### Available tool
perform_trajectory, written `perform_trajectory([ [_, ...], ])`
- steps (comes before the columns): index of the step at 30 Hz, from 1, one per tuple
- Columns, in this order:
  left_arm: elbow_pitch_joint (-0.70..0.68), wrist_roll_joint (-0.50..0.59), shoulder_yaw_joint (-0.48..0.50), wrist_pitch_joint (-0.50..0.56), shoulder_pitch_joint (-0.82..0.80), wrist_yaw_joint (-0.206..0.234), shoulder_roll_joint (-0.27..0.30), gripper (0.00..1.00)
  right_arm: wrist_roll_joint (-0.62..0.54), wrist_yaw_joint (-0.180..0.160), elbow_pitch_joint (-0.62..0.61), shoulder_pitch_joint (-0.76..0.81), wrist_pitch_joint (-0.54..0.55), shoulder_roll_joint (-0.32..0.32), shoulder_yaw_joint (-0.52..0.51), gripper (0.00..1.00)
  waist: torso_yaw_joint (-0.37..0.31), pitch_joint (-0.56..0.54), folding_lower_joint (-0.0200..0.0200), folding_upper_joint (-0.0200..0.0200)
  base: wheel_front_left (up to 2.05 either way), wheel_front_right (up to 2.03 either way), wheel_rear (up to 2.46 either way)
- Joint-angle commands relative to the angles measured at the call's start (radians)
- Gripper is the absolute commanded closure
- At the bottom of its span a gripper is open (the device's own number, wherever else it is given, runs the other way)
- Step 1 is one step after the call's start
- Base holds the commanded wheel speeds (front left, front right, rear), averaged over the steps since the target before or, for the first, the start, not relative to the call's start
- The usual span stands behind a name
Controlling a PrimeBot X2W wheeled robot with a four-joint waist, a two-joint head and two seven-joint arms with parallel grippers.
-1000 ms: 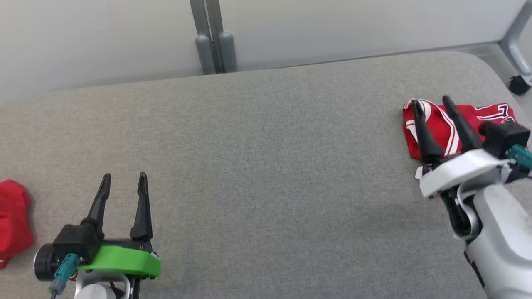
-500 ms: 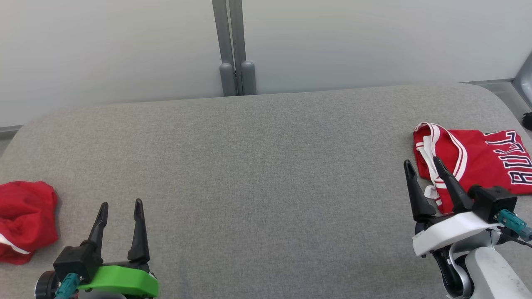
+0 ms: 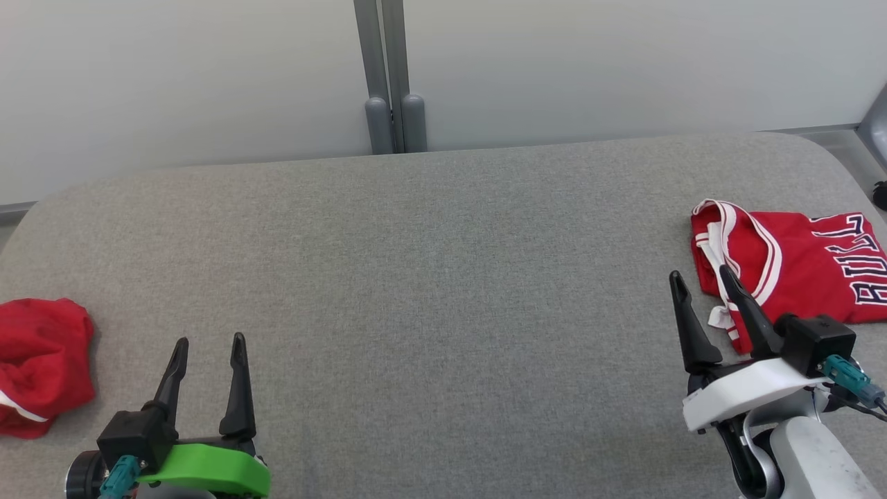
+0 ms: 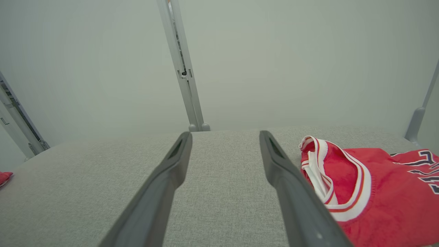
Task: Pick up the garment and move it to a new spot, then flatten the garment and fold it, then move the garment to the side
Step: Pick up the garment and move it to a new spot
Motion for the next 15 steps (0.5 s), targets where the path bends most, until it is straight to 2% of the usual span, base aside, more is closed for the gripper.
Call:
perform_trajectory([
  [1,0.002,0.008,0.007,-0.002,-0.006,-0.004,-0.003,0.00,-0.009,0.000,0.003,0.004,-0.002,0.001,0.001,0.00,0.000,0.001,0.0001,0.0000,0.00,0.00,0.00],
  [8,0.004,0.020,0.013,-0.002,-0.014,-0.012,-0.010,0.00,-0.014,0.000,0.002,0.003,-0.002,0.000,0.001,0.00,0.007,0.007,0.0001,0.0000,0.00,0.00,0.00],
  [15,0.014,0.030,0.030,-0.002,-0.036,-0.008,-0.013,0.00,-0.019,0.000,0.001,-0.005,-0.002,-0.006,0.004,0.00,0.090,0.013,0.0001,0.0000,0.00,0.00,0.00],
])
